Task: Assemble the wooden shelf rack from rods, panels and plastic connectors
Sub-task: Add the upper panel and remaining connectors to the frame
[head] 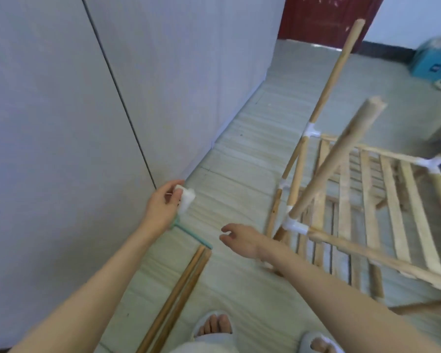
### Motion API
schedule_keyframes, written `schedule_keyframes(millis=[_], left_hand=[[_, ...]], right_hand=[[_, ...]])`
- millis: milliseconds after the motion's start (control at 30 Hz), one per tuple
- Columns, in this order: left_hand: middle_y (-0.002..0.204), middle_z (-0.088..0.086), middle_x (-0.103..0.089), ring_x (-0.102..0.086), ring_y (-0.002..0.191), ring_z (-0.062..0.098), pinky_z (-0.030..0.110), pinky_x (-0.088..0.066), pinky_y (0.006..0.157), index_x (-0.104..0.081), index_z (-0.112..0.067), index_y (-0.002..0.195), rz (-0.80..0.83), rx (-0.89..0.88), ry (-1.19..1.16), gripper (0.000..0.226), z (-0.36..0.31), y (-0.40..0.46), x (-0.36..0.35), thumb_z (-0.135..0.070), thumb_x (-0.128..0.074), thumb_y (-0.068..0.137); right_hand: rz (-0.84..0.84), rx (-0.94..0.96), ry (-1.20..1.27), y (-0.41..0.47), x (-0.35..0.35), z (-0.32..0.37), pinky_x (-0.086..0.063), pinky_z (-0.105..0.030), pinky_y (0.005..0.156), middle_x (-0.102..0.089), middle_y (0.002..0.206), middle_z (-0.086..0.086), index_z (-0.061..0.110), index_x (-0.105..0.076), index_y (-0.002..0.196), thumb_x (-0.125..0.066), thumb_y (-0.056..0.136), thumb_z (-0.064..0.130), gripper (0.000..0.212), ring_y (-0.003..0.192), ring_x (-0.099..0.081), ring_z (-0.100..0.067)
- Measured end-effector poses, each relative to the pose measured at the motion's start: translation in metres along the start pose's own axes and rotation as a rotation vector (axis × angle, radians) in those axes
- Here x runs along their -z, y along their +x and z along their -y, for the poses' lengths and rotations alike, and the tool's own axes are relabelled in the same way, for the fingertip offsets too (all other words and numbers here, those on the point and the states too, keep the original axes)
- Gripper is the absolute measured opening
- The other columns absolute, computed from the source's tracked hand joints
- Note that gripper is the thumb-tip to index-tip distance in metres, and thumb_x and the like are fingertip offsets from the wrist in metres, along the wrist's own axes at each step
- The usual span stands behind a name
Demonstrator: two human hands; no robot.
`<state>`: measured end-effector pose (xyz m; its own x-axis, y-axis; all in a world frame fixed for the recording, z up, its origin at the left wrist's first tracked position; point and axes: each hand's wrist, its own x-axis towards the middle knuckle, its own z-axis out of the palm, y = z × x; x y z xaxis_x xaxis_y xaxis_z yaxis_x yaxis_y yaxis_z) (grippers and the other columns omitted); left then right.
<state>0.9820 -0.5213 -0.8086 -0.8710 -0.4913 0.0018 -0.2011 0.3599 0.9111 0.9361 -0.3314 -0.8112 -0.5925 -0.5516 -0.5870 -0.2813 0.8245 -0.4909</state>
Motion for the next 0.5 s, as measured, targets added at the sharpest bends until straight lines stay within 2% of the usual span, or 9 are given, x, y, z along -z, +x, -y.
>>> schedule_keyframes(millis=[100, 167, 267, 333, 433, 500], left_hand=[[0.106, 0.009, -0.061, -0.058, 0.092, 0.019, 0.031, -0.048, 0.083, -0.058, -0.011, 0.122, 0.026, -0.061, -0.179, 0.027, -0.065, -0.021, 0.008, -0.014, -0.045, 0.098], [0.100, 0.005, -0.062, -0.061, 0.084, 0.013, 0.026, -0.051, 0.077, -0.060, -0.014, 0.115, 0.065, -0.097, -0.302, 0.022, -0.107, -0.036, 0.011, -0.014, -0.045, 0.098], [0.086, 0.000, -0.063, -0.061, 0.068, 0.005, 0.017, -0.048, 0.062, -0.062, -0.017, 0.102, 0.104, -0.165, -0.471, 0.017, -0.169, -0.055, 0.014, -0.012, -0.048, 0.097], [0.083, 0.000, -0.064, -0.059, 0.071, 0.008, 0.019, -0.044, 0.061, -0.063, -0.017, 0.099, 0.114, -0.210, -0.551, 0.015, -0.207, -0.066, 0.013, -0.011, -0.050, 0.096], [0.085, 0.001, -0.063, -0.057, 0.074, 0.010, 0.019, -0.043, 0.062, -0.063, -0.014, 0.102, 0.098, -0.294, -0.592, 0.013, -0.252, -0.079, 0.005, -0.012, -0.052, 0.095], [0.088, -0.001, -0.064, -0.057, 0.074, 0.008, 0.018, -0.042, 0.062, -0.064, -0.014, 0.105, 0.111, -0.336, -0.587, 0.015, -0.273, -0.084, -0.003, -0.013, -0.051, 0.096]], right_hand=[[-0.114, 0.073, 0.141, -0.048, 0.034, 0.025, -0.043, -0.032, 0.093, -0.059, 0.125, -0.014, 0.011, -0.050, 0.130, -0.040, 0.099, 0.033, 0.040, 0.110, -0.058, -0.026], [-0.168, 0.131, 0.288, -0.085, 0.056, 0.038, -0.050, -0.033, 0.082, -0.065, 0.111, -0.013, 0.010, -0.056, 0.120, -0.041, 0.099, 0.029, 0.033, 0.091, -0.063, -0.020], [-0.264, 0.235, 0.515, -0.140, 0.093, 0.050, -0.054, -0.024, 0.067, -0.066, 0.087, -0.005, 0.010, -0.059, 0.105, -0.041, 0.099, 0.024, 0.023, 0.070, -0.064, -0.012], [-0.362, 0.303, 0.636, -0.177, 0.116, 0.054, -0.052, -0.018, 0.057, -0.065, 0.075, -0.004, 0.009, -0.058, 0.098, -0.041, 0.099, 0.022, 0.021, 0.059, -0.063, -0.008], [-0.597, 0.406, 0.773, -0.223, 0.141, 0.047, -0.045, -0.017, 0.049, -0.065, 0.071, -0.006, 0.005, -0.060, 0.094, -0.044, 0.098, 0.019, 0.022, 0.051, -0.060, -0.007], [-0.751, 0.469, 0.854, -0.243, 0.152, 0.036, -0.042, -0.018, 0.048, -0.064, 0.076, -0.005, 0.005, -0.061, 0.094, -0.048, 0.096, 0.017, 0.018, 0.053, -0.059, -0.007]])
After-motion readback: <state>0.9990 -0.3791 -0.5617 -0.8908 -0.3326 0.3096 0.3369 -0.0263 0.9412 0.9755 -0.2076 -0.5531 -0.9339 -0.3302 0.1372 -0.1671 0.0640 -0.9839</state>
